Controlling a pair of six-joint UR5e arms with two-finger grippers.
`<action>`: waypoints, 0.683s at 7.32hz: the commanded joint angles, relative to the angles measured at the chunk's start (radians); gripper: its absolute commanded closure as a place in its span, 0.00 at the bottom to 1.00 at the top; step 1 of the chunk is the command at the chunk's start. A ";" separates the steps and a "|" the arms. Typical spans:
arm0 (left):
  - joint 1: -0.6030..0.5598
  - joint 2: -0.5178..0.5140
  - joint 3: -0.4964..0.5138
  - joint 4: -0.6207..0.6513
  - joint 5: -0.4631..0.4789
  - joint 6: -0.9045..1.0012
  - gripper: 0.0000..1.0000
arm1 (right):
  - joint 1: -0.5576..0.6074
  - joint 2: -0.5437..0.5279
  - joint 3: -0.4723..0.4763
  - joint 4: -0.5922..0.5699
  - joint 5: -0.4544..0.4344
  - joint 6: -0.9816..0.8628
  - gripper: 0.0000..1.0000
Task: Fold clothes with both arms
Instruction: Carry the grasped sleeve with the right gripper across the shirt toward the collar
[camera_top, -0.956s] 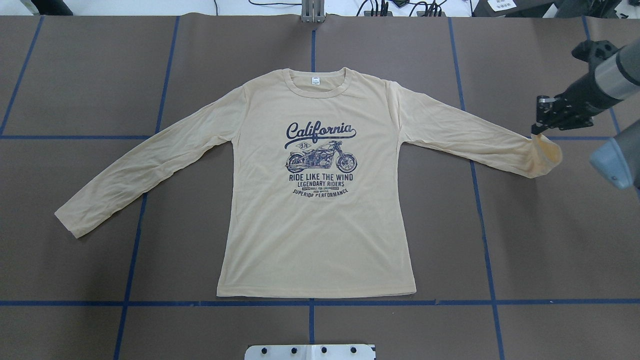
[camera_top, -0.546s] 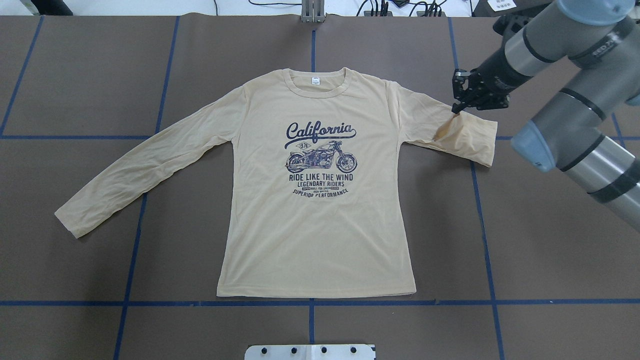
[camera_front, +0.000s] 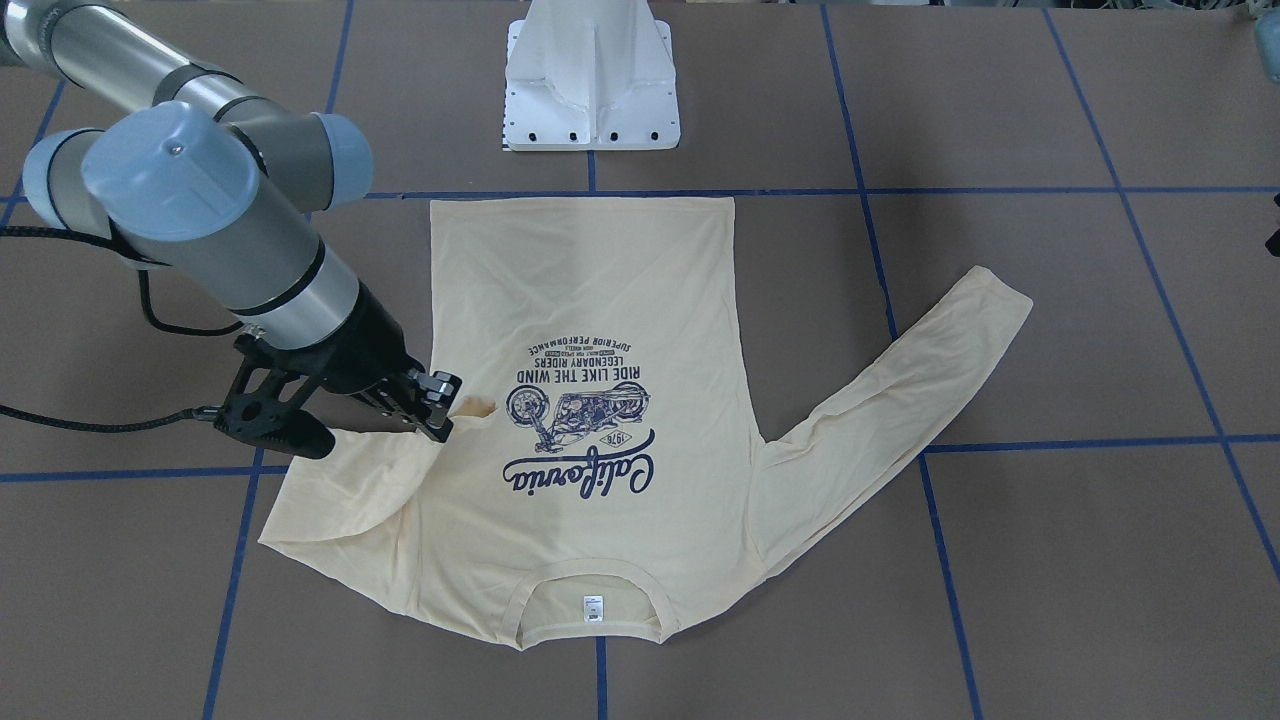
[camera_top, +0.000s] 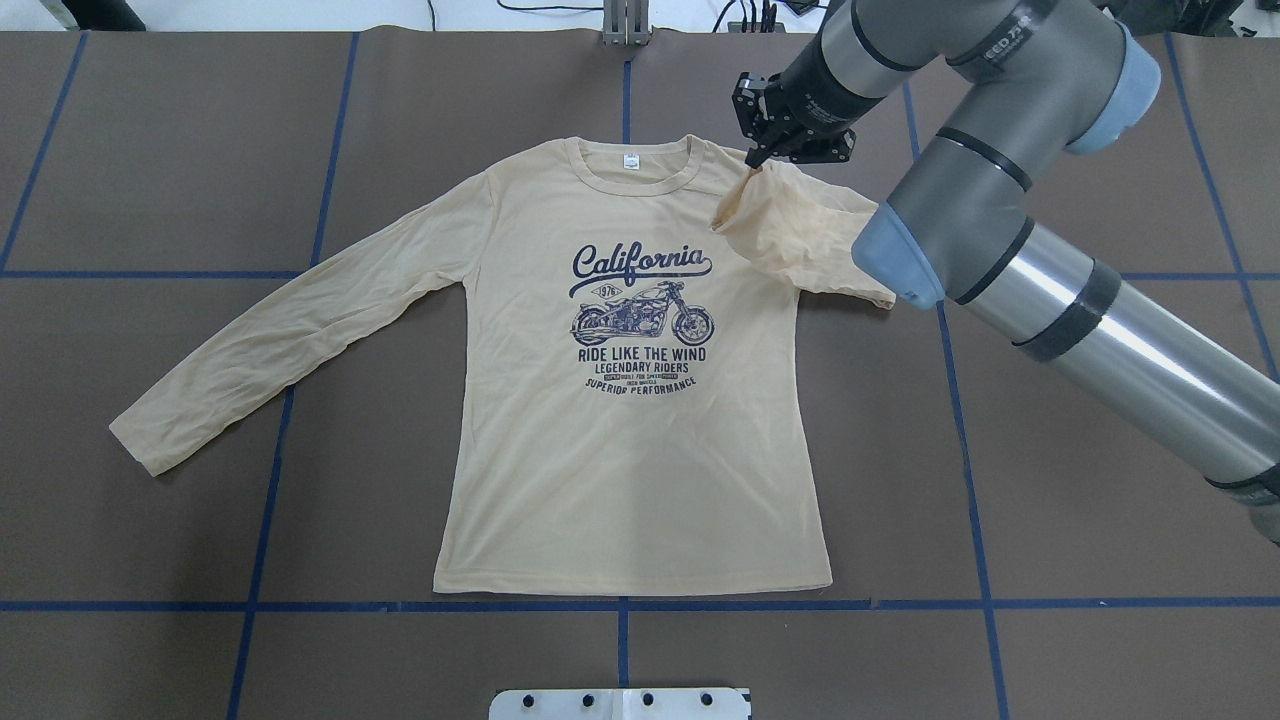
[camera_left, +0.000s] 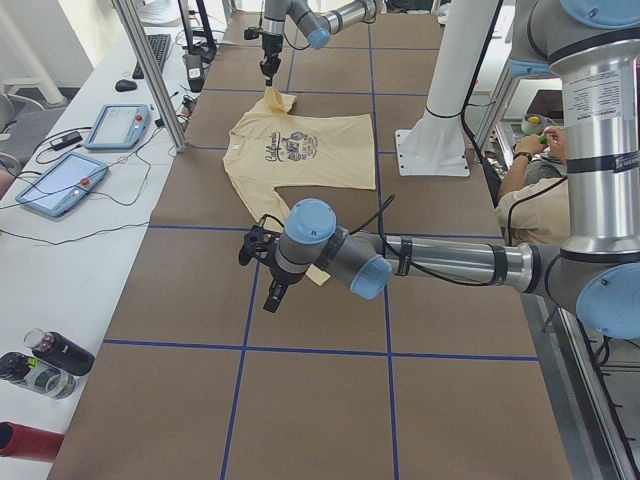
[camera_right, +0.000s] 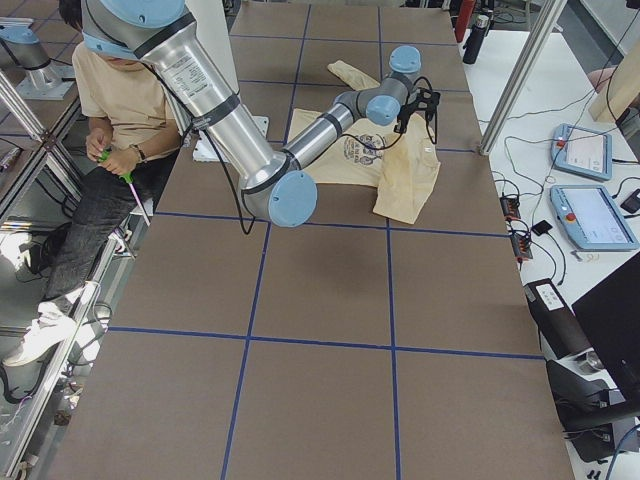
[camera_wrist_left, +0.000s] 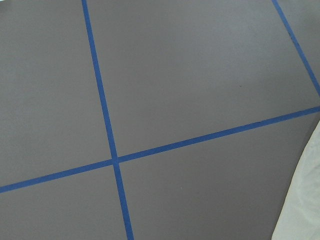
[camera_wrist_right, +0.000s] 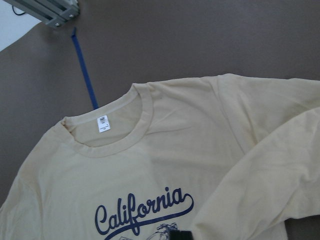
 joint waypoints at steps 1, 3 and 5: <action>0.000 -0.001 0.001 0.000 0.001 0.000 0.00 | -0.055 0.150 -0.108 0.009 -0.078 0.045 1.00; 0.000 -0.001 0.000 0.000 0.000 0.000 0.00 | -0.107 0.240 -0.151 0.012 -0.147 0.066 1.00; 0.000 0.000 -0.002 0.000 0.001 0.000 0.00 | -0.192 0.362 -0.281 0.017 -0.247 0.066 1.00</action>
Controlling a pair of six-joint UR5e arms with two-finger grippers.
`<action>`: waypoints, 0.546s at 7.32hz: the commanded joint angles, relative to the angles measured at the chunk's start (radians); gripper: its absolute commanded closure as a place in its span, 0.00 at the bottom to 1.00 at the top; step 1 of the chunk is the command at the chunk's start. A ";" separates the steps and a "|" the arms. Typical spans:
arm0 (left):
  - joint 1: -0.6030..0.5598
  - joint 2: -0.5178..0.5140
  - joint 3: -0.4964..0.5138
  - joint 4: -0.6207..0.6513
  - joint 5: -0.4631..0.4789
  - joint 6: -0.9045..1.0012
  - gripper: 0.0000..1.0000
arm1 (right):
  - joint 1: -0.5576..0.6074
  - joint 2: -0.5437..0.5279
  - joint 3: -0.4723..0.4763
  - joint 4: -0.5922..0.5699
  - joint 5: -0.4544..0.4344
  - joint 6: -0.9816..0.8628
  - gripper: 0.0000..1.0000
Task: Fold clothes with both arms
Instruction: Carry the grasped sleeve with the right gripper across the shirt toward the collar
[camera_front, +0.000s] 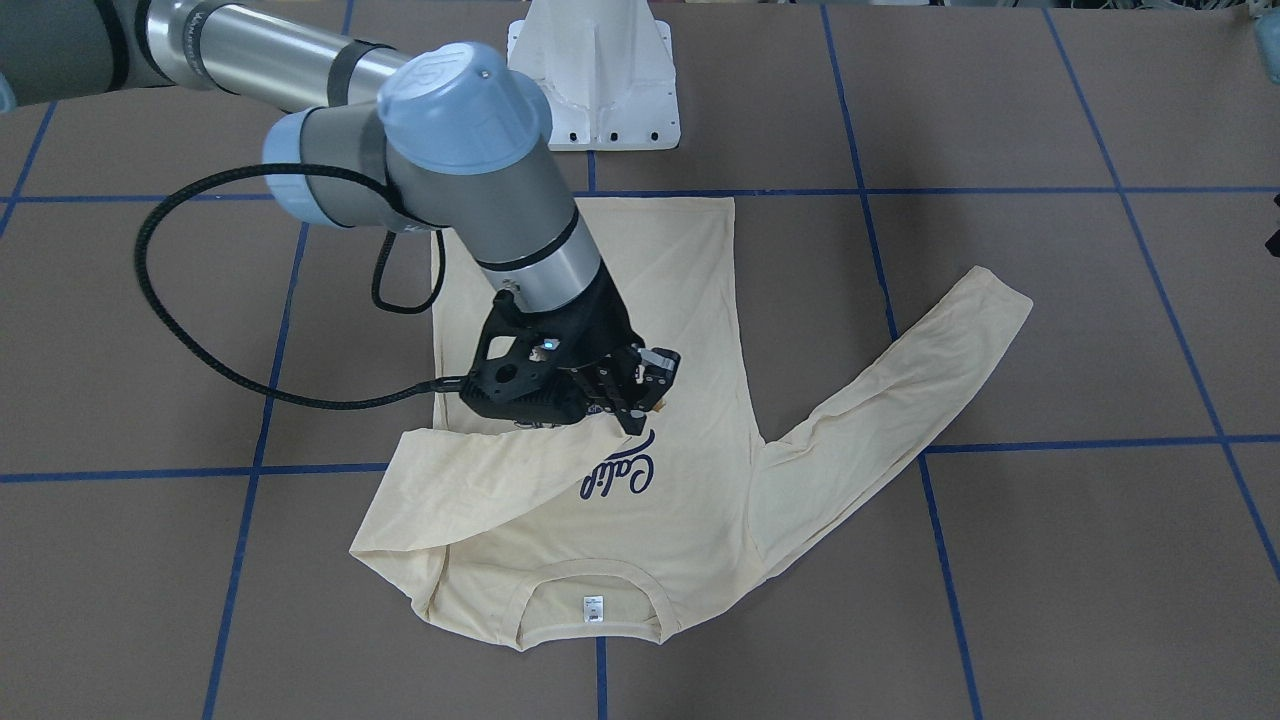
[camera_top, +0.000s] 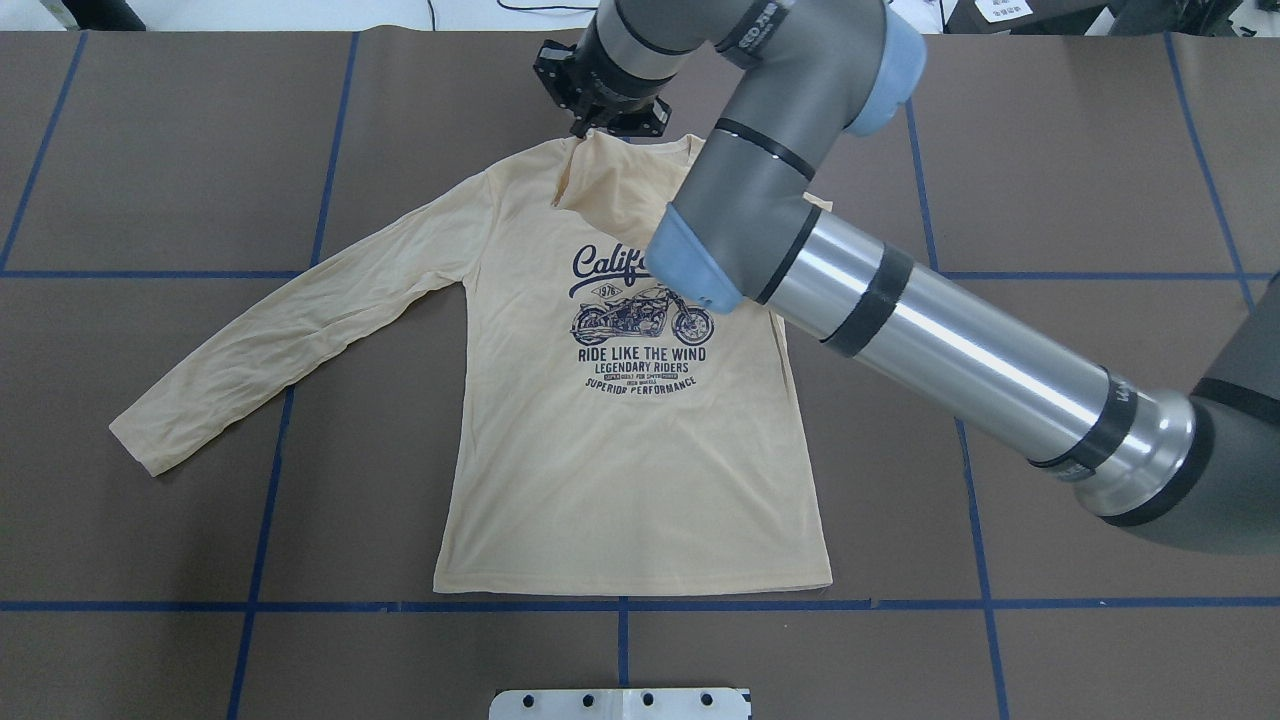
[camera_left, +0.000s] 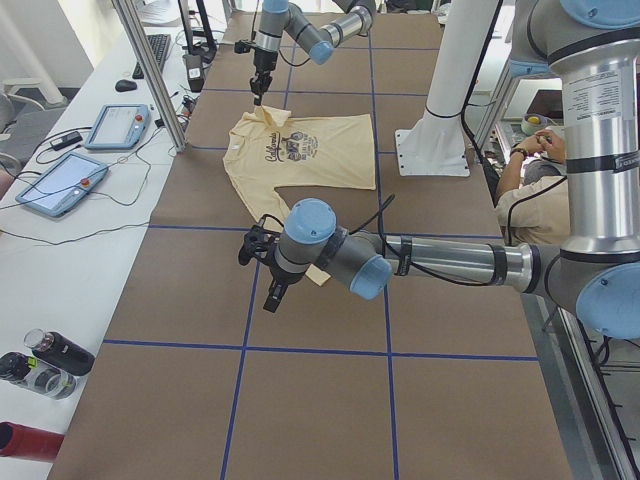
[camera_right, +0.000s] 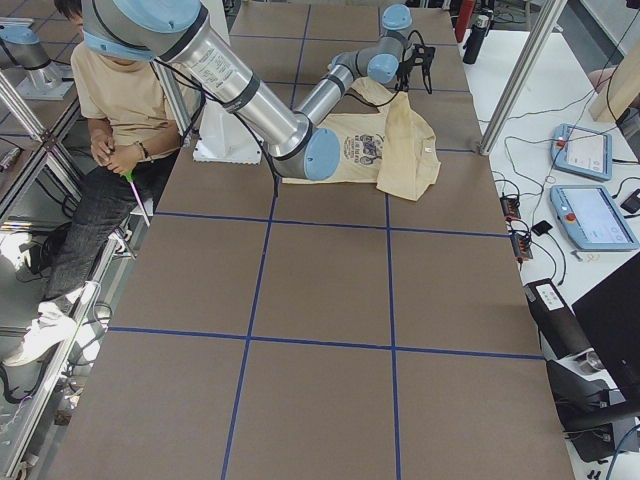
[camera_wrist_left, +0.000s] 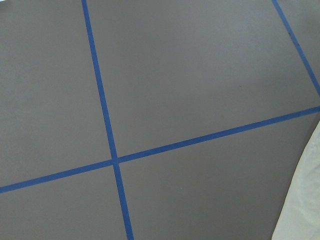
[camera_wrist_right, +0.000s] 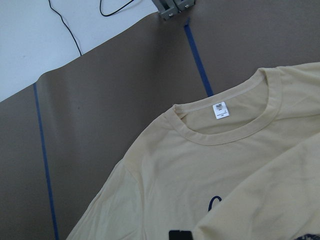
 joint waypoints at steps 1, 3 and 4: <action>0.000 0.001 0.001 0.000 0.001 0.000 0.00 | -0.087 0.070 -0.095 0.046 -0.108 0.001 1.00; 0.000 0.001 -0.001 0.000 0.001 0.000 0.00 | -0.127 0.094 -0.205 0.133 -0.156 0.001 1.00; -0.002 0.001 -0.001 -0.002 0.001 0.000 0.00 | -0.130 0.115 -0.269 0.177 -0.161 0.000 1.00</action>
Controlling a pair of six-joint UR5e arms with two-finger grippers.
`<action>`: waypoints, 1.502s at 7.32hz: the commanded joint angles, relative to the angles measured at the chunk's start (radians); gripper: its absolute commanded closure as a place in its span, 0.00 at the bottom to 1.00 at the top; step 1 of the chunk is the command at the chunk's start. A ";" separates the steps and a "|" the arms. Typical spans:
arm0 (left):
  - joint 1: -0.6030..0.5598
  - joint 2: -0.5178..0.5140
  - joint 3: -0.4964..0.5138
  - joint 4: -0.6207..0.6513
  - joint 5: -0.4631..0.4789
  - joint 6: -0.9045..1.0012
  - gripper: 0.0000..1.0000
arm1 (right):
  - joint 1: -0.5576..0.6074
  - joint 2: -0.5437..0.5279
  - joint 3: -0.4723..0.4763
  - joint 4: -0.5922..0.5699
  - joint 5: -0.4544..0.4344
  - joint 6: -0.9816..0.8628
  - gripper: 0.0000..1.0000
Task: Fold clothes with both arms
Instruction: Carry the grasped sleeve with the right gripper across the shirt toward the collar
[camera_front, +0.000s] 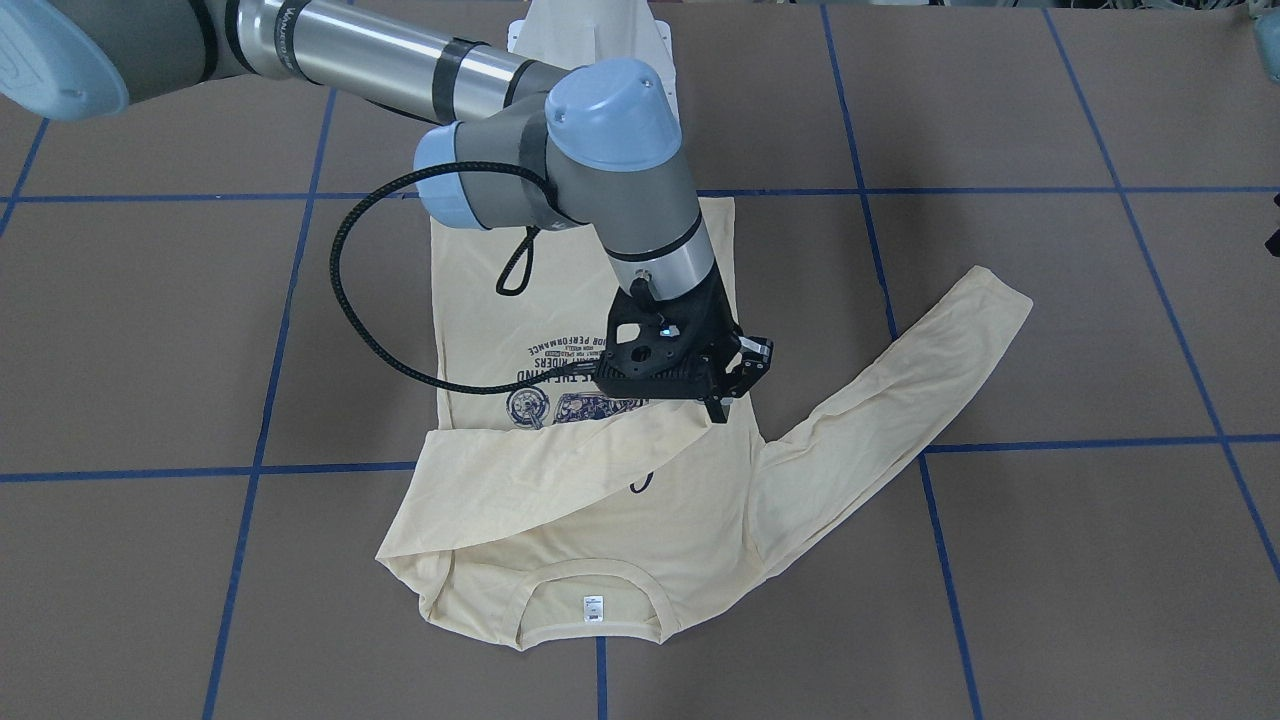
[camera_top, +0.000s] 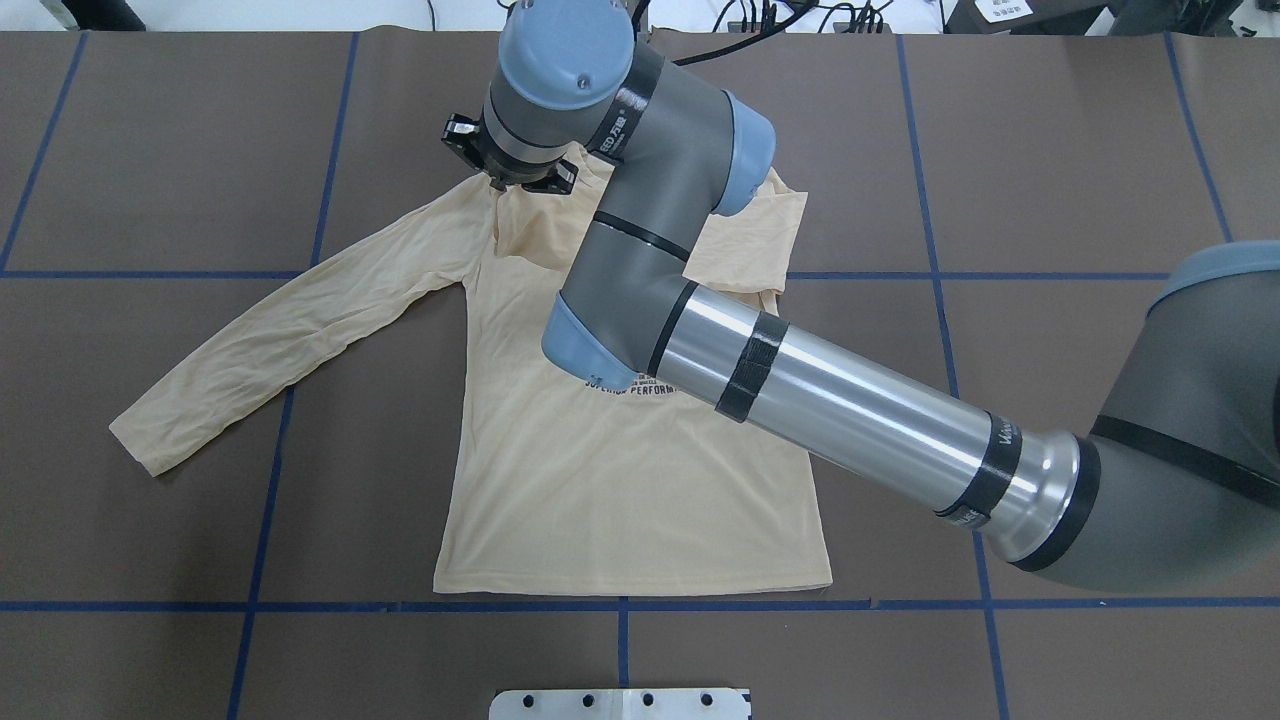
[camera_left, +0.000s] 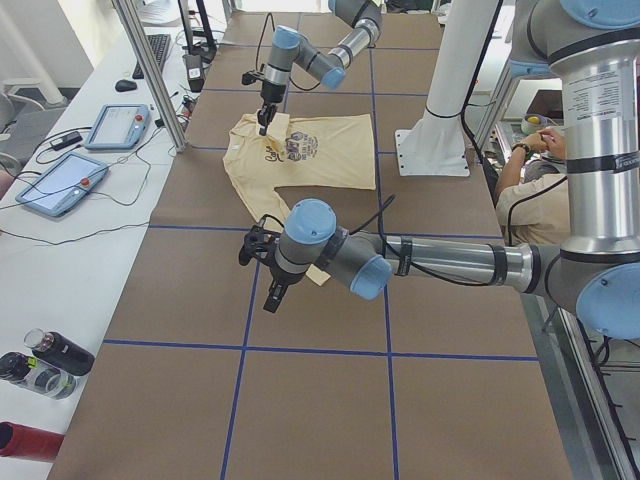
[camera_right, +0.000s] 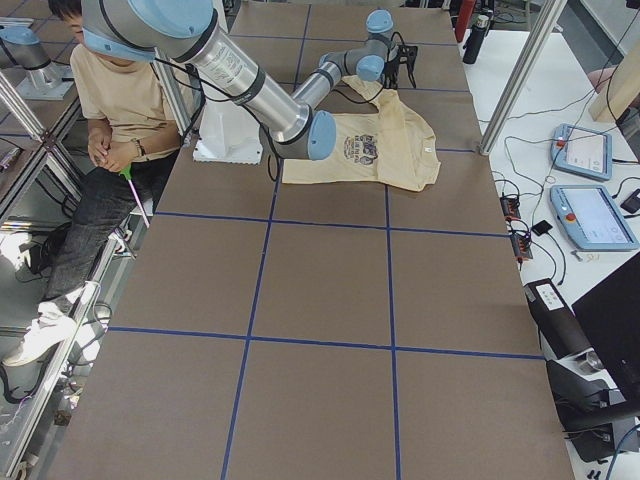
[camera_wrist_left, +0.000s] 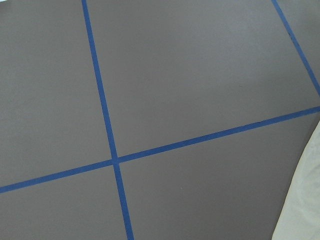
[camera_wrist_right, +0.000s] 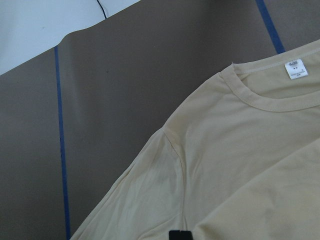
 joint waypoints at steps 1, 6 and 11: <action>0.000 0.000 -0.004 -0.001 0.000 0.000 0.00 | -0.015 0.044 -0.142 0.131 -0.020 -0.002 1.00; -0.001 0.000 -0.013 -0.001 0.000 0.000 0.00 | -0.050 0.093 -0.204 0.136 -0.069 -0.002 1.00; 0.023 -0.017 0.002 0.002 -0.026 -0.064 0.00 | -0.041 0.115 -0.173 0.130 -0.063 0.062 0.01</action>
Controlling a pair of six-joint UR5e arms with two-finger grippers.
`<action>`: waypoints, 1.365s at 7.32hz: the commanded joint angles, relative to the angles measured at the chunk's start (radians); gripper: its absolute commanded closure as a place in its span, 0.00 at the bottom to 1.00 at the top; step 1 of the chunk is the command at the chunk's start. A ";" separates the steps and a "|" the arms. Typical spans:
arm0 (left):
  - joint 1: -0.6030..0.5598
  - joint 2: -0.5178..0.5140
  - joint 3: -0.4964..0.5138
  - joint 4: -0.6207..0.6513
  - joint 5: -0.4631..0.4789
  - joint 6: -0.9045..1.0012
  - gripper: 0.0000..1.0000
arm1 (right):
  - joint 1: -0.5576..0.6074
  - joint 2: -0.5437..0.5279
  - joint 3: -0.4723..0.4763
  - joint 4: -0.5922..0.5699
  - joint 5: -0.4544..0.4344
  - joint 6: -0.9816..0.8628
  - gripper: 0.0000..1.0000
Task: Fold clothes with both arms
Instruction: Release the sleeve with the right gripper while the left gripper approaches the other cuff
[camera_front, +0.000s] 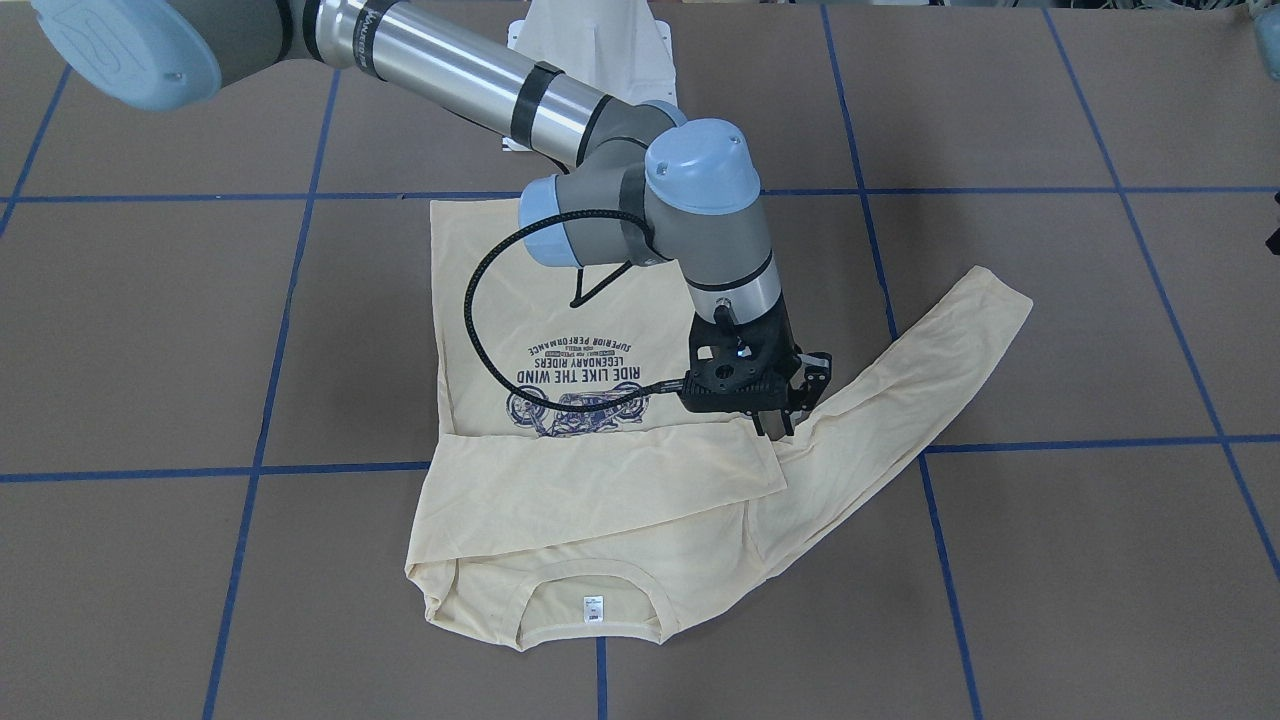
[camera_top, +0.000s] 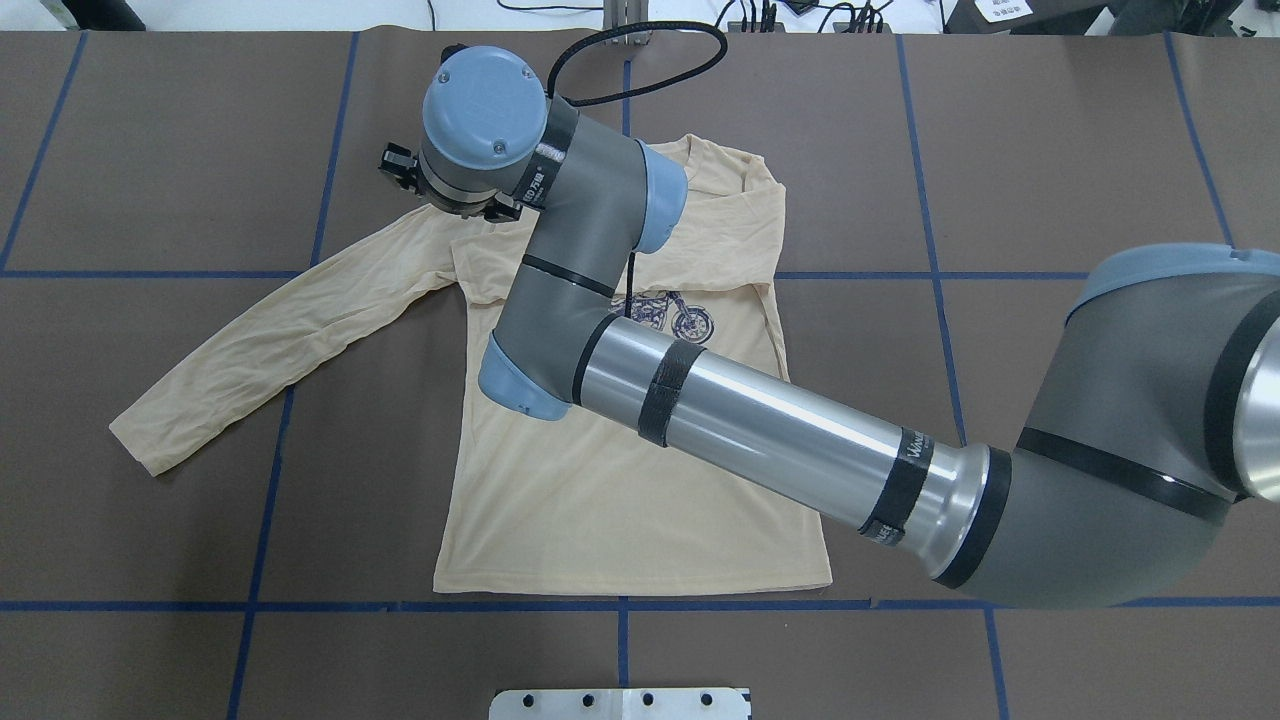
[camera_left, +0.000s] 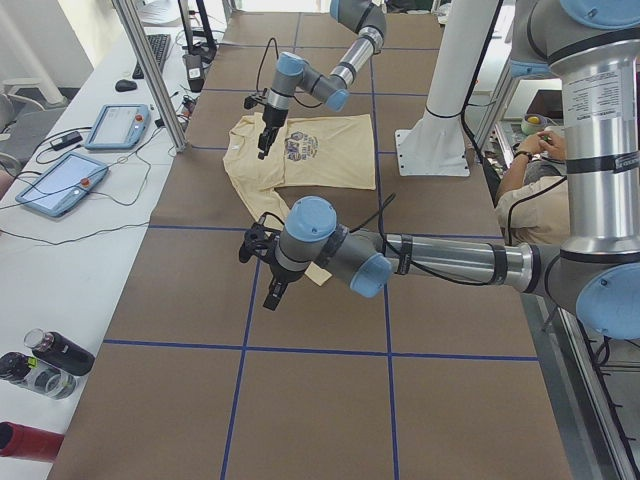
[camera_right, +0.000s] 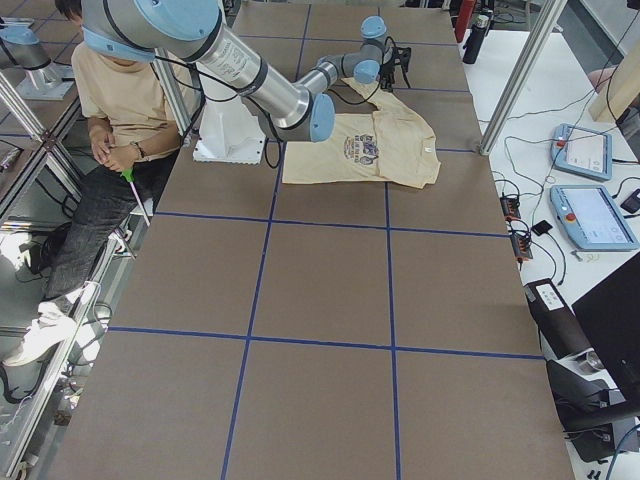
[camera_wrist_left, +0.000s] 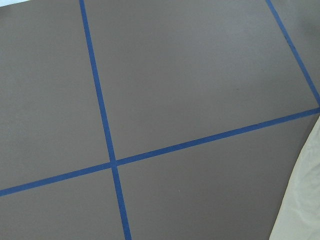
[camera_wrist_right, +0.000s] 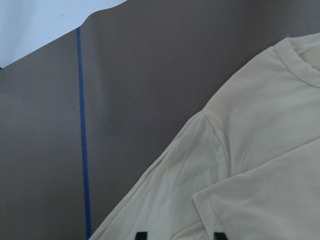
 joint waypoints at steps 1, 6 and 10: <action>0.050 -0.035 0.007 -0.004 -0.058 -0.226 0.00 | 0.049 -0.076 0.133 -0.082 0.091 0.073 0.01; 0.386 -0.016 0.038 -0.254 0.006 -0.623 0.01 | 0.245 -0.665 0.684 -0.232 0.360 -0.049 0.02; 0.464 -0.005 0.214 -0.394 0.043 -0.647 0.18 | 0.272 -0.732 0.694 -0.227 0.375 -0.071 0.02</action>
